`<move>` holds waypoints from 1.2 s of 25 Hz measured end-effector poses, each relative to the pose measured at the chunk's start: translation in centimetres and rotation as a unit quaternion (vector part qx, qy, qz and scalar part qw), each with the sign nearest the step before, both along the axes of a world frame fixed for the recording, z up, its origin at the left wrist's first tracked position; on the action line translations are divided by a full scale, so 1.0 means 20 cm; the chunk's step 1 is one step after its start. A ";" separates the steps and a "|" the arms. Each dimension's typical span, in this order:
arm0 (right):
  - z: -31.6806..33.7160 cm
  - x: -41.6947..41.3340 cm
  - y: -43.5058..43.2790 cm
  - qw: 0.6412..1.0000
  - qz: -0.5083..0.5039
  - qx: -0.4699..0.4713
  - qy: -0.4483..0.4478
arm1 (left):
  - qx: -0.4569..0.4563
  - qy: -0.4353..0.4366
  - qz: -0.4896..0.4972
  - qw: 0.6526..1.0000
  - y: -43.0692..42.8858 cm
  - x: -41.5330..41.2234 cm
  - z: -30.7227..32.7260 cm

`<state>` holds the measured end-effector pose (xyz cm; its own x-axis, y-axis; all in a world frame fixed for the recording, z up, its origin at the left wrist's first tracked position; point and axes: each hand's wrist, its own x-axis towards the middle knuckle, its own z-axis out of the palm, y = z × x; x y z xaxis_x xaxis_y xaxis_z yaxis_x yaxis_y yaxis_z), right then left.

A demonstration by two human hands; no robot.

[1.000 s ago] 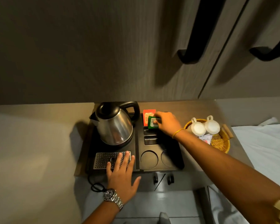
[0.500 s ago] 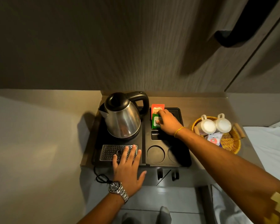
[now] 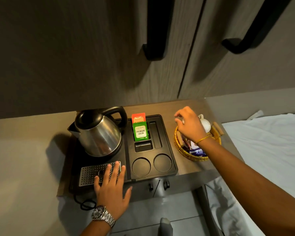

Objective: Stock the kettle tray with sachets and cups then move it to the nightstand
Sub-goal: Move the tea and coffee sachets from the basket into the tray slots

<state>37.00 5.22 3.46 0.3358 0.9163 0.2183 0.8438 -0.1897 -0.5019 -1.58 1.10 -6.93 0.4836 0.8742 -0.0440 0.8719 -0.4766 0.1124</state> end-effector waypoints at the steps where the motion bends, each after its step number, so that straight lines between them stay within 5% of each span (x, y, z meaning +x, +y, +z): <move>1: 0.00 0.07 -0.08 0.999 -0.037 -0.006 -0.009 | 0.001 0.003 0.000 1.000 0.00 0.00 0.00; 7: -0.14 0.25 -0.44 0.983 -0.118 -0.109 -0.091 | 0.013 0.018 -0.002 1.000 0.01 0.00 -0.01; 30: -0.34 0.31 -0.43 0.987 -0.070 -0.103 -0.098 | 0.019 0.015 -0.004 1.000 0.01 0.00 -0.01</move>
<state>43.22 -3.40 -3.26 0.4318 0.8957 0.1064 0.8796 -0.3920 -0.2696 -1.49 1.38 -7.12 0.4895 0.8716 -0.0257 0.8708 -0.4870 0.0671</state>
